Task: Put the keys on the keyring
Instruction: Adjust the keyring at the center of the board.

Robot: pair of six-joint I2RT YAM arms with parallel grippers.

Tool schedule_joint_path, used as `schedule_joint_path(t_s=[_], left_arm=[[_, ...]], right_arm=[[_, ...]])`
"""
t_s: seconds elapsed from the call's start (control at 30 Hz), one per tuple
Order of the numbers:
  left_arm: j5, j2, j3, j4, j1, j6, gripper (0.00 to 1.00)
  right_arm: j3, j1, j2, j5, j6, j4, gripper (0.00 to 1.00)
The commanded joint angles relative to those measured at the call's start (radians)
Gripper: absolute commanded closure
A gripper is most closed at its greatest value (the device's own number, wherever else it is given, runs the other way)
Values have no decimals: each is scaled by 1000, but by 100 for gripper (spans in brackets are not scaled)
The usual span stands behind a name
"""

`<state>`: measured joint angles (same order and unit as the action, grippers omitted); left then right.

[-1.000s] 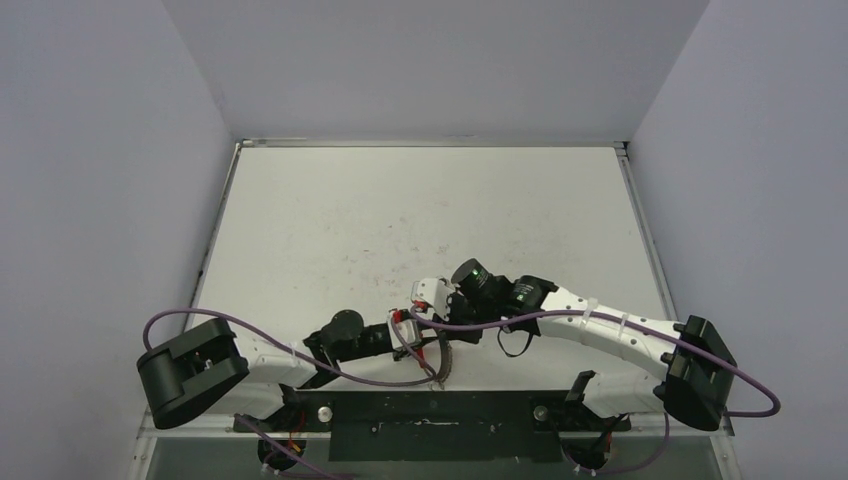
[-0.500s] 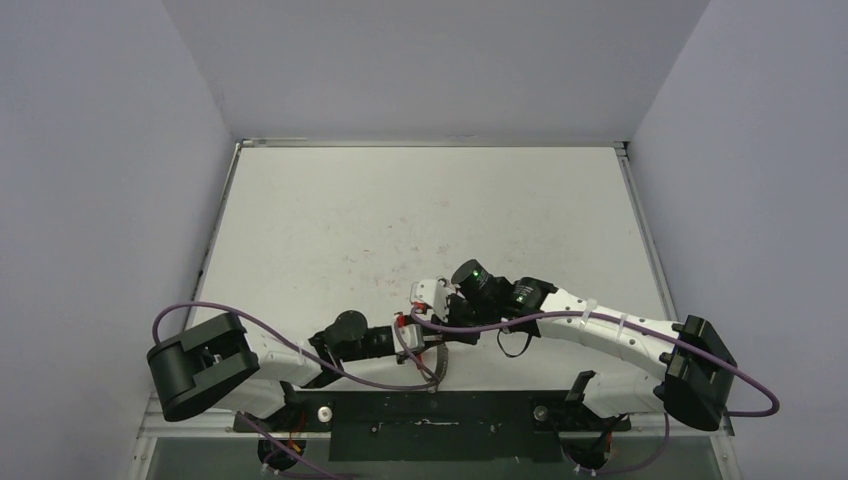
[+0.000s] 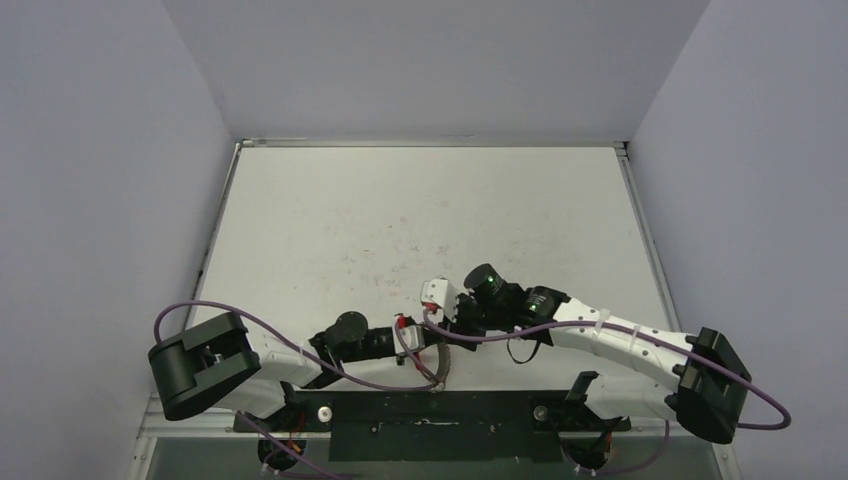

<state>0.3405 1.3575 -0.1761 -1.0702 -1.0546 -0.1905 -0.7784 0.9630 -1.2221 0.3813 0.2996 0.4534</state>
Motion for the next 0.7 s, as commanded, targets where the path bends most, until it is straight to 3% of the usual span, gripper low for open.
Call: schedule_joint_path(t_s=[0.0, 0.27, 0.67], left_arm=[[-25, -47, 24, -103, -7, 13, 100], [-25, -95, 62, -123, -7, -2, 100], [-13, -221, 94, -74, -7, -22, 100]], right_arm=[[101, -51, 155, 39, -25, -220, 54], [303, -93, 360, 203, 25, -500, 53], [452, -96, 372, 314, 50, -779, 64]])
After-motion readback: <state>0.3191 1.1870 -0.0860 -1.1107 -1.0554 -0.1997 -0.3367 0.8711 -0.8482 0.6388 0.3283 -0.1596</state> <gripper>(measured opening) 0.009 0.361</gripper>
